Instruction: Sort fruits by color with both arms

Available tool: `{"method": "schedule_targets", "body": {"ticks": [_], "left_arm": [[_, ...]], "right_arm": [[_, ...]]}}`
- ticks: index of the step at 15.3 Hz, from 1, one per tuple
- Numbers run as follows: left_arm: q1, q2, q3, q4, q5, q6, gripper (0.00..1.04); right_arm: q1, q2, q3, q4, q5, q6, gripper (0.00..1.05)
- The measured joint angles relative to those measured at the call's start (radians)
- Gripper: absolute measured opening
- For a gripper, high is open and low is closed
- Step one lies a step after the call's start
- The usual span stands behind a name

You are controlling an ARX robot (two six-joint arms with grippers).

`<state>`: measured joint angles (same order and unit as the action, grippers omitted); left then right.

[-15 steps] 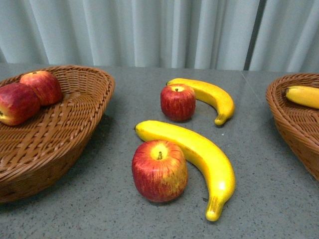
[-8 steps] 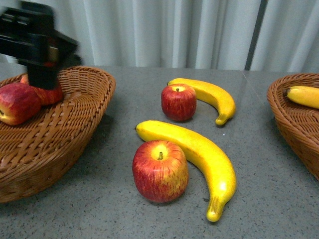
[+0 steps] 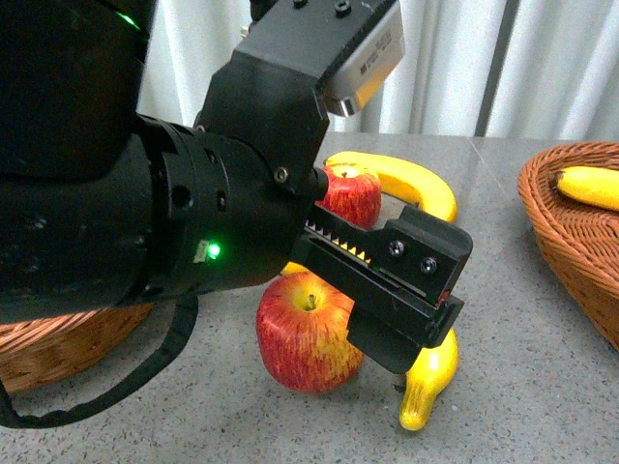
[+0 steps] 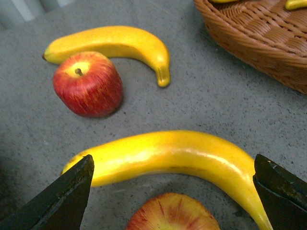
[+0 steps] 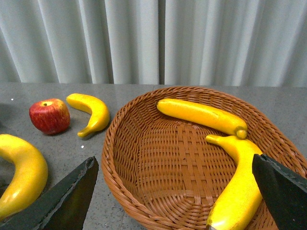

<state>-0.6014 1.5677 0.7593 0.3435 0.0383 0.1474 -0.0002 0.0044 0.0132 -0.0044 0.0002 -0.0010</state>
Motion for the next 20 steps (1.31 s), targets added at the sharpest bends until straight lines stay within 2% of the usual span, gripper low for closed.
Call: {"method": "schedule_targets", "body": {"ticks": [11, 12, 13, 14, 17, 20], "left_arm": [[-0.001, 0.066, -0.013, -0.093, 0.025, -0.062, 0.96], [-0.001, 0.066, -0.013, -0.098, 0.022, -0.061, 0.84], [0.002, 0.060, -0.016, -0.108, 0.021, -0.061, 0.67], [0.017, 0.029, -0.019, -0.137, 0.013, -0.055, 0.63], [0.074, -0.072, -0.018, -0.133, -0.042, -0.041, 0.63], [0.235, -0.256, -0.019, -0.118, -0.149, -0.087, 0.62]], "right_arm": [[0.000, 0.000, 0.000, 0.000, 0.000, 0.000, 0.98], [0.000, 0.000, 0.000, 0.000, 0.000, 0.000, 0.98], [0.000, 0.000, 0.000, 0.000, 0.000, 0.000, 0.98], [0.000, 0.000, 0.000, 0.000, 0.000, 0.000, 0.98], [0.000, 0.000, 0.000, 0.000, 0.000, 0.000, 0.98], [0.000, 0.000, 0.000, 0.000, 0.000, 0.000, 0.98]]}}
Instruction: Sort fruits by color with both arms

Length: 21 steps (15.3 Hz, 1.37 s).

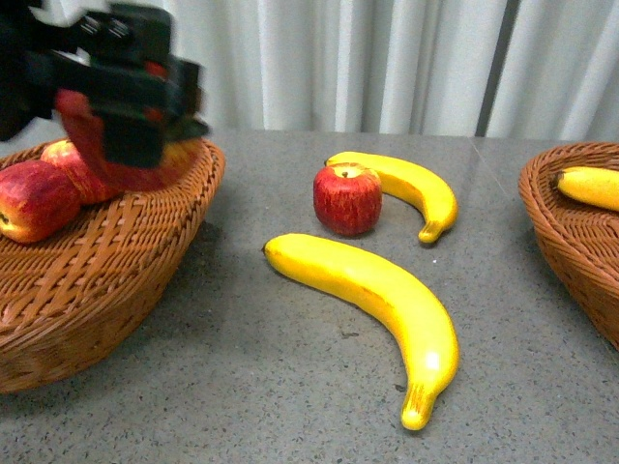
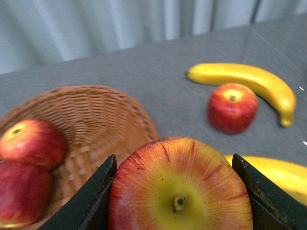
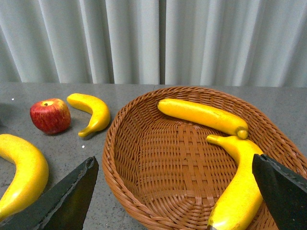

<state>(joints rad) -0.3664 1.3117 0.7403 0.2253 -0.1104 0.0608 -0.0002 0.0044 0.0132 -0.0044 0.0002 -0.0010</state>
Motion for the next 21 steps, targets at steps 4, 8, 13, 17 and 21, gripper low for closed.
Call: {"method": "schedule_targets", "body": {"ticks": [4, 8, 13, 17, 21], "left_arm": [[0.230, -0.007, -0.118, -0.012, -0.002, -0.147, 0.62], [0.304, 0.079, -0.153, 0.050, 0.067, -0.193, 0.62], [0.288, 0.126, -0.150, 0.067, 0.103, -0.179, 0.78], [0.192, 0.001, -0.133, 0.005, 0.090, -0.158, 0.98], [0.053, -0.032, -0.001, 0.032, 0.069, -0.097, 0.98]], "right_arm": [[0.000, 0.000, 0.000, 0.000, 0.000, 0.000, 0.98], [0.000, 0.000, 0.000, 0.000, 0.000, 0.000, 0.98], [0.000, 0.000, 0.000, 0.000, 0.000, 0.000, 0.98], [0.000, 0.000, 0.000, 0.000, 0.000, 0.000, 0.98], [0.000, 0.000, 0.000, 0.000, 0.000, 0.000, 0.98]]}}
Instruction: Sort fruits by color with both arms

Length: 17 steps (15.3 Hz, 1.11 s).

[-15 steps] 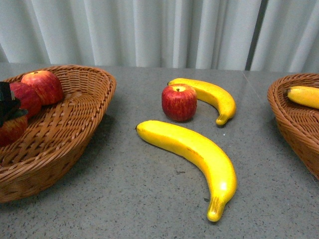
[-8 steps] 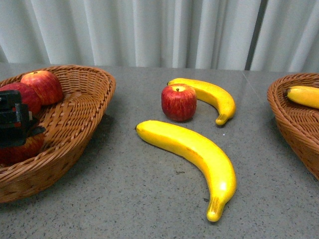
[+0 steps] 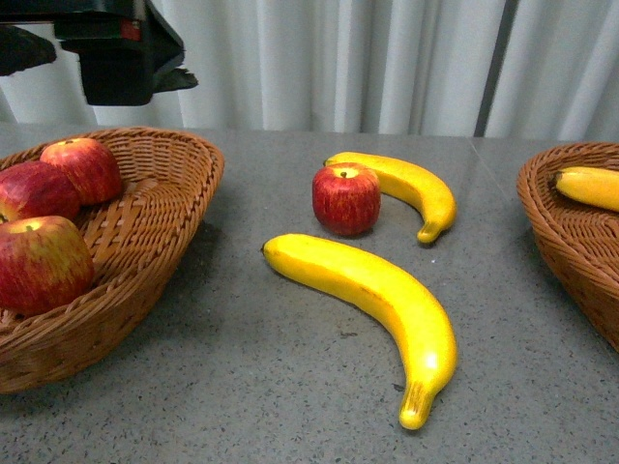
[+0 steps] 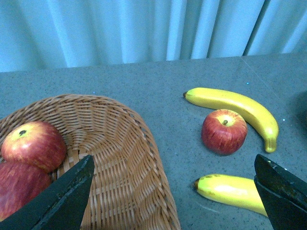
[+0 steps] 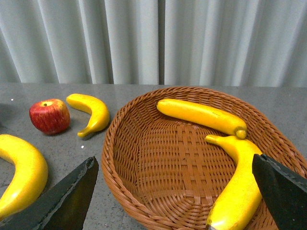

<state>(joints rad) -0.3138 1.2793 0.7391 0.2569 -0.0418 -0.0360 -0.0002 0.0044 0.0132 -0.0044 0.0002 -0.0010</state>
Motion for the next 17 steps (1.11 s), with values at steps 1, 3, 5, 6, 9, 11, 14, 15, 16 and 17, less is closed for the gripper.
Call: {"method": "schedule_targets", "body": {"ticks": [1, 3, 5, 6, 9, 11, 14, 15, 16, 17], "left_arm": [[-0.011, 0.080, 0.035, 0.040, 0.018, 0.005, 0.98], [-0.043, 0.215, 0.132, 0.043, 0.060, 0.027, 0.98], [-0.085, 0.345, 0.249, 0.040, 0.085, 0.072, 0.98], [-0.104, 0.406, 0.299, 0.025, 0.086, 0.098, 0.98], [-0.101, 0.569, 0.423, 0.006, 0.108, 0.146, 0.98], [-0.087, 0.652, 0.498, 0.002, 0.129, 0.154, 0.98], [-0.083, 0.737, 0.594, -0.007, 0.192, 0.166, 0.98], [-0.085, 0.762, 0.621, -0.022, 0.210, 0.171, 0.98], [-0.087, 0.782, 0.638, -0.026, 0.228, 0.177, 0.98], [-0.092, 0.805, 0.657, -0.047, 0.248, 0.186, 0.98]], "right_arm": [[0.000, 0.000, 0.000, 0.000, 0.000, 0.000, 0.98], [0.000, 0.000, 0.000, 0.000, 0.000, 0.000, 0.98], [0.000, 0.000, 0.000, 0.000, 0.000, 0.000, 0.98], [0.000, 0.000, 0.000, 0.000, 0.000, 0.000, 0.98], [0.000, 0.000, 0.000, 0.000, 0.000, 0.000, 0.98], [0.000, 0.000, 0.000, 0.000, 0.000, 0.000, 0.98], [0.000, 0.000, 0.000, 0.000, 0.000, 0.000, 0.98], [0.000, 0.000, 0.000, 0.000, 0.000, 0.000, 0.98], [0.000, 0.000, 0.000, 0.000, 0.000, 0.000, 0.98], [0.000, 0.000, 0.000, 0.000, 0.000, 0.000, 0.98]]}}
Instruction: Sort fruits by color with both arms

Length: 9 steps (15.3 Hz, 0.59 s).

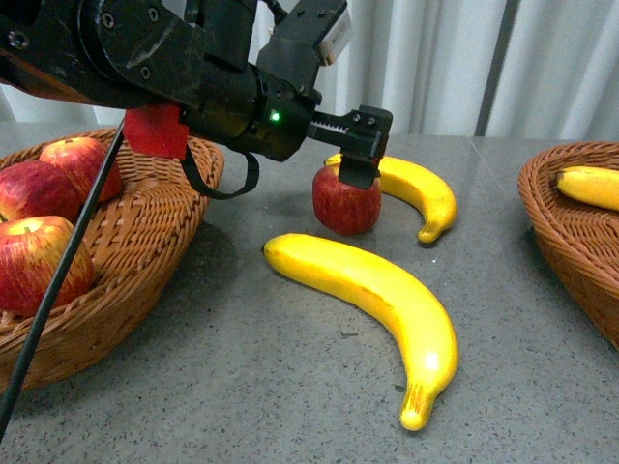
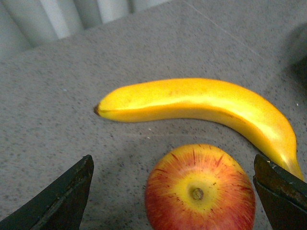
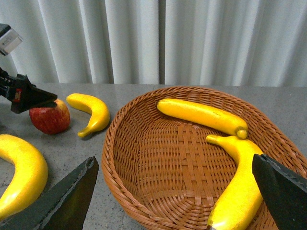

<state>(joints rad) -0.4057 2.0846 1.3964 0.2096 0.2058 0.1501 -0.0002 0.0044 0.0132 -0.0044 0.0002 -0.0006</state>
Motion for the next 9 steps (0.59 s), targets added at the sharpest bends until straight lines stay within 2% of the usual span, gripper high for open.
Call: {"method": "schedule_targets", "body": {"ticks": [2, 6, 7, 8, 9], "left_arm": [[-0.019, 0.035, 0.026, -0.019, 0.032, 0.025, 0.98], [-0.032, 0.101, 0.100, -0.074, 0.031, 0.085, 0.98], [-0.032, 0.107, 0.100, -0.089, 0.031, 0.088, 0.94], [-0.035, 0.117, 0.100, -0.085, 0.031, 0.088, 0.80], [-0.038, 0.117, 0.100, -0.084, 0.031, 0.088, 0.73]], "right_arm": [[0.000, 0.000, 0.000, 0.000, 0.000, 0.000, 0.98], [0.000, 0.000, 0.000, 0.000, 0.000, 0.000, 0.98], [0.000, 0.000, 0.000, 0.000, 0.000, 0.000, 0.98], [0.000, 0.000, 0.000, 0.000, 0.000, 0.000, 0.98], [0.000, 0.000, 0.000, 0.000, 0.000, 0.000, 0.98]]}}
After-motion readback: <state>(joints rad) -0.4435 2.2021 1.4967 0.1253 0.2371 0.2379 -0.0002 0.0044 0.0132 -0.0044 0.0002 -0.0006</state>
